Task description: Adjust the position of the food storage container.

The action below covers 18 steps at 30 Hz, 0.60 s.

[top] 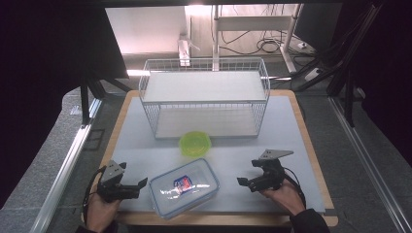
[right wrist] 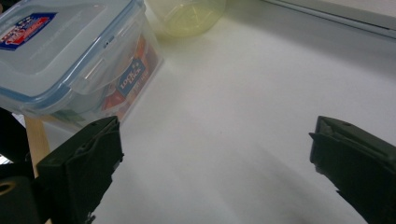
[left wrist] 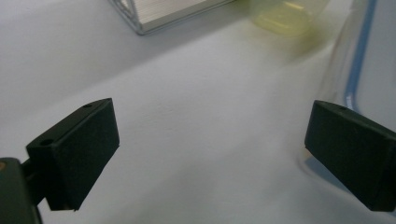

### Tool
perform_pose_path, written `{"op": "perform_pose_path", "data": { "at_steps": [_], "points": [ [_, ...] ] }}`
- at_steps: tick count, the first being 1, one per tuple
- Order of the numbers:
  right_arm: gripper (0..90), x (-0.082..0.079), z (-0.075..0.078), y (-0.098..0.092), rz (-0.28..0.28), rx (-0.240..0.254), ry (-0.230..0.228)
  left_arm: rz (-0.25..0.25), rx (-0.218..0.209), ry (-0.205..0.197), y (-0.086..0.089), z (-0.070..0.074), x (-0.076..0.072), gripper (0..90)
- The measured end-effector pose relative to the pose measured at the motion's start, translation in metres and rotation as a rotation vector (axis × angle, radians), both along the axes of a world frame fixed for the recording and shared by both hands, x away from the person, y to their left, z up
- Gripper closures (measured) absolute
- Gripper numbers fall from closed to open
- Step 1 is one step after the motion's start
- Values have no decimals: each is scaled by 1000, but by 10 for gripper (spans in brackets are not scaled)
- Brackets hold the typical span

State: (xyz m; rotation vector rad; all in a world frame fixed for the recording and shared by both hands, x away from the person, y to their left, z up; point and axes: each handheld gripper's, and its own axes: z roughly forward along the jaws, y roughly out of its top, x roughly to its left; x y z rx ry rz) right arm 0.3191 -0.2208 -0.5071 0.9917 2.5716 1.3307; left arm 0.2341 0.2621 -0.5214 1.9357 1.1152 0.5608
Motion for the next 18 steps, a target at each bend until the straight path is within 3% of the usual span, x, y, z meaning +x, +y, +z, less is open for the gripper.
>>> {"op": "perform_pose_path", "data": {
  "at_steps": [4,5,10,18],
  "points": [
    [54,0,1,0,11,-20,-33,-6,25,-12,-3,1,-1,31],
    [72,-1,2,0,14,-20,-57,-11,15,-13,-2,1,-1,30],
    [76,-2,5,0,24,-20,-91,-14,-5,-13,1,0,-1,31],
    [73,2,1,-1,-7,-23,-47,-28,-2,-5,0,-1,-1,32]
  ]
}}
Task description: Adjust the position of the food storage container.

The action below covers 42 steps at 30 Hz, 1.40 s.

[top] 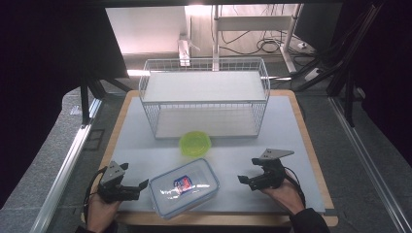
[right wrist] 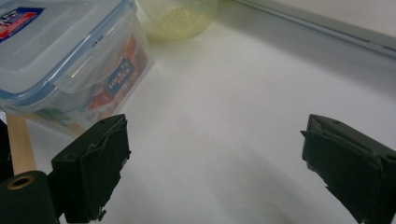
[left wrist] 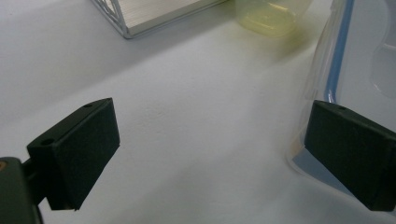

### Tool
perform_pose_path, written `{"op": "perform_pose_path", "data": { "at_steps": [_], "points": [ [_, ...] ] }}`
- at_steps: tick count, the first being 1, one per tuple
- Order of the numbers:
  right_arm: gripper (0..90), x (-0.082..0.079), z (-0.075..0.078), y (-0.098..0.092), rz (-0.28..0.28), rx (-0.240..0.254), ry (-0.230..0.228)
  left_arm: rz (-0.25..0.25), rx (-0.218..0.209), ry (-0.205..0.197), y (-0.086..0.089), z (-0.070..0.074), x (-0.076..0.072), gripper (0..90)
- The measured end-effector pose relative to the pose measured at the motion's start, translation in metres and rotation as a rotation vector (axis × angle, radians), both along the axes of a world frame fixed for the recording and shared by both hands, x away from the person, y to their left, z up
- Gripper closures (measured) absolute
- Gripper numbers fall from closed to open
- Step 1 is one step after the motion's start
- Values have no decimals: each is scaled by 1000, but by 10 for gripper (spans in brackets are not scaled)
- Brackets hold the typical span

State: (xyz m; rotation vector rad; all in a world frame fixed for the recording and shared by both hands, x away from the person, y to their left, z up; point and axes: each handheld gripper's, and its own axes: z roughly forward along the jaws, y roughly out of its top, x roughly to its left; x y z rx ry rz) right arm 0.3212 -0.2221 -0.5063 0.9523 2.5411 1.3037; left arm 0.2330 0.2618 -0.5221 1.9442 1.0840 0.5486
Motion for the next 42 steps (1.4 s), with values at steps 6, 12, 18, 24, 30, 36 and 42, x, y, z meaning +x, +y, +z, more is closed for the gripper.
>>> {"op": "perform_pose_path", "data": {
  "at_steps": [6,12,18,24,30,36,42],
  "points": [
    [51,4,0,1,-20,-4,19,-7,-7,0,0,0,0,32],
    [88,8,8,9,-8,-43,5,-7,-12,0,0,0,0,36],
    [242,14,18,15,7,-49,-7,-4,-8,0,0,-1,1,39],
    [396,27,31,34,63,-89,-14,-3,-2,-10,-1,0,0,46],
    [573,46,37,54,92,-99,-18,-5,5,-22,-2,0,-1,47],
    [810,64,45,79,147,-106,-40,-7,6,-24,-2,0,-1,48],
    [899,81,50,107,191,-99,-44,-10,10,-32,-2,1,-2,48]
  ]
}}
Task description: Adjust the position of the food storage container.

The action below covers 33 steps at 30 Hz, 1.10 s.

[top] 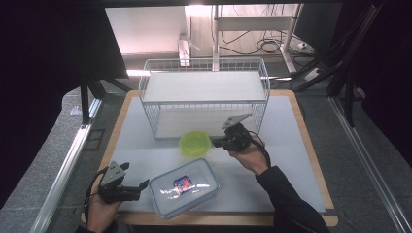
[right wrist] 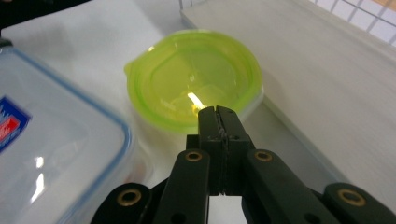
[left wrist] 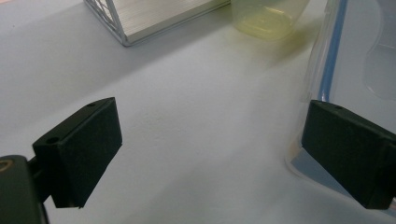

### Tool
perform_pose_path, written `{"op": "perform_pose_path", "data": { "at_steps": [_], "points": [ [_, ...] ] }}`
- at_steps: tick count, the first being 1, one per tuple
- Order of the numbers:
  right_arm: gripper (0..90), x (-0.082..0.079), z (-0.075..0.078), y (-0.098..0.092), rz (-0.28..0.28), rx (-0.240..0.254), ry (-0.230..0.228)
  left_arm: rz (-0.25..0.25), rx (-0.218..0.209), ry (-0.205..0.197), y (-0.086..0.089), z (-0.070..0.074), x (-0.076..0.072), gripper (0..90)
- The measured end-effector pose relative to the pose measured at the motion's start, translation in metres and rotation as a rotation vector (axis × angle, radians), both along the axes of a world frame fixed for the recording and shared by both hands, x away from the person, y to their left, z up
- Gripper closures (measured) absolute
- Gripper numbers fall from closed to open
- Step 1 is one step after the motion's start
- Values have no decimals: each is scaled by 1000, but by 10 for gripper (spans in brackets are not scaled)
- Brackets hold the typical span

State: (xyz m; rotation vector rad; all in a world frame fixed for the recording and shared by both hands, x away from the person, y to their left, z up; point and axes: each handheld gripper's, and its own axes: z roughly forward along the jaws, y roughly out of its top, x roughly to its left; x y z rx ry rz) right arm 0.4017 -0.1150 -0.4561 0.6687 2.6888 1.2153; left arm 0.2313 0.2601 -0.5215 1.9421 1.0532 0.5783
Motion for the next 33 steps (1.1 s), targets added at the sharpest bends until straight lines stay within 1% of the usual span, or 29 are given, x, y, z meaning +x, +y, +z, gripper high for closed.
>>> {"op": "perform_pose_path", "data": {
  "at_steps": [2,3,5,7,9,12,16,18,19,21,23,24,26,29,32,33],
  "points": [
    [900,5,0,10,7,17,8,0,-2,1,0,0,0,46],
    [899,6,0,15,9,23,19,0,-2,2,0,0,0,46],
    [899,10,-1,27,25,24,28,1,-2,4,0,0,0,42],
    [899,11,-3,40,48,10,25,4,1,12,0,-1,1,40],
    [898,12,-5,52,72,-6,11,11,9,17,1,-2,1,38],
    [895,12,-6,69,100,-16,-10,17,5,15,1,-1,1,38],
    [894,14,-9,89,128,-26,-10,21,0,17,3,-1,1,38],
    [895,15,-12,97,144,-41,-6,18,-1,18,2,-1,1,38],
    [896,15,-14,101,148,-54,-8,16,5,17,2,-1,1,39],
    [896,15,-18,107,152,-70,-1,13,4,17,2,-1,1,39],
    [899,16,-22,110,151,-94,-12,13,3,17,2,-1,1,39],
    [900,17,-24,109,152,-82,-2,12,2,16,2,-1,1,39],
    [900,17,-24,109,144,-82,6,11,3,16,2,-1,1,40],
    [900,16,-21,108,126,-108,-7,11,5,16,2,-1,0,40],
    [900,14,-20,107,116,-131,-34,11,1,15,1,-1,0,40],
    [900,14,-19,106,113,-137,-32,11,5,15,1,-1,0,40]
  ]
}}
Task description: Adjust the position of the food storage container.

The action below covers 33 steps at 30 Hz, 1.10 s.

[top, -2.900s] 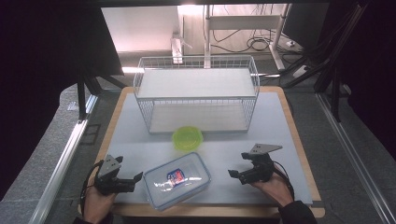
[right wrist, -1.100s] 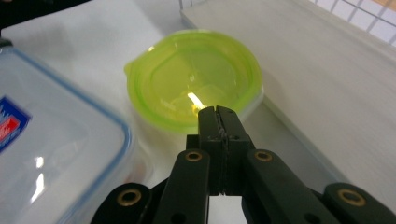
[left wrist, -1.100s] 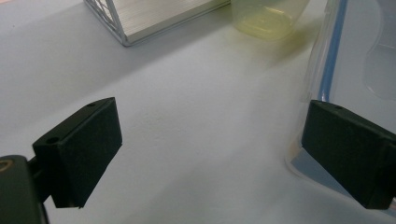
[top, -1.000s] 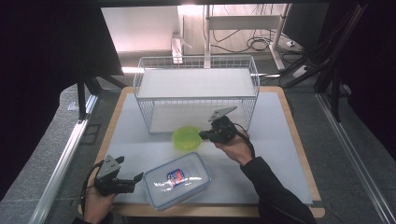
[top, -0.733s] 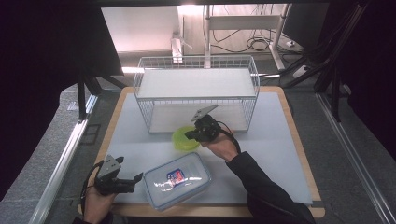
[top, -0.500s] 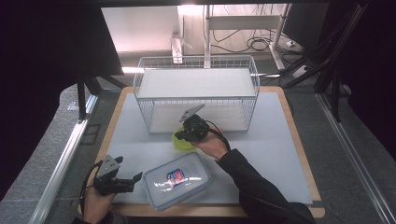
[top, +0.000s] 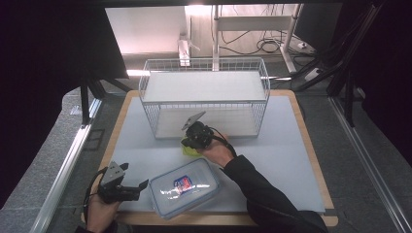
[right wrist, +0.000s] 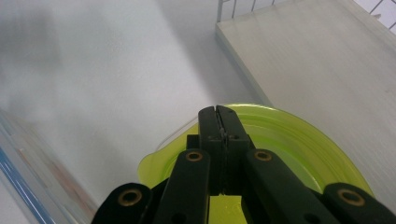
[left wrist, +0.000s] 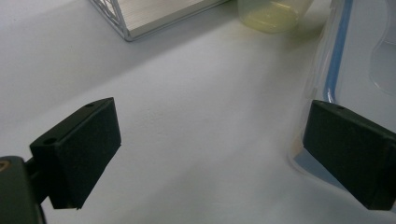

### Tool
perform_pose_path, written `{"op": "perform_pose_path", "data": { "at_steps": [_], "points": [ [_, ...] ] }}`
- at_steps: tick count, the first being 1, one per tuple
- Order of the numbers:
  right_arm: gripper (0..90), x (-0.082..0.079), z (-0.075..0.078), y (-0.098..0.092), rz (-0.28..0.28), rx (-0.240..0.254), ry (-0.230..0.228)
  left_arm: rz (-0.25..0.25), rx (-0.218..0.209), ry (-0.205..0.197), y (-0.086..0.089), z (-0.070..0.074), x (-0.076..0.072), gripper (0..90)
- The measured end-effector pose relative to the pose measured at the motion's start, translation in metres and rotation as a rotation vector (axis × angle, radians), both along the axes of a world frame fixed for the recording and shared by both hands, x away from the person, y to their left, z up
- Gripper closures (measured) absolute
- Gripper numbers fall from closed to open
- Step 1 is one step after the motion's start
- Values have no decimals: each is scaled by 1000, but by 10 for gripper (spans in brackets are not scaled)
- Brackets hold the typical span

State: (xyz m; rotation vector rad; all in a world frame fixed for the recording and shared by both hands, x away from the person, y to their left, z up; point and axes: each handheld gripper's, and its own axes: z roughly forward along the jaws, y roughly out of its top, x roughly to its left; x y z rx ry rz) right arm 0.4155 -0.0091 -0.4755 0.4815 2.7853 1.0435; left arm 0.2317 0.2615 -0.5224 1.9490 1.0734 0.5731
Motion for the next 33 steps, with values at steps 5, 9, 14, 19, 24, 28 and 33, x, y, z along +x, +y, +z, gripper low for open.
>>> {"op": "perform_pose_path", "data": {
  "at_steps": [5,9,14,19,24,28,33],
  "points": [
    [900,2,2,0,15,44,-2,-1,0,1,0,0,0,41],
    [899,2,3,9,61,88,17,-2,1,1,0,0,0,41],
    [899,4,-4,19,83,44,25,-3,-3,0,0,0,0,41],
    [899,7,-3,15,52,18,13,-7,0,2,-1,0,0,42],
    [899,9,-1,4,29,-6,-6,-8,4,3,-1,0,0,42],
    [899,9,1,-13,5,-16,-13,-8,2,2,-1,0,0,43],
    [899,5,1,-35,-22,-19,-9,-7,4,4,-1,0,0,43]
  ]
}}
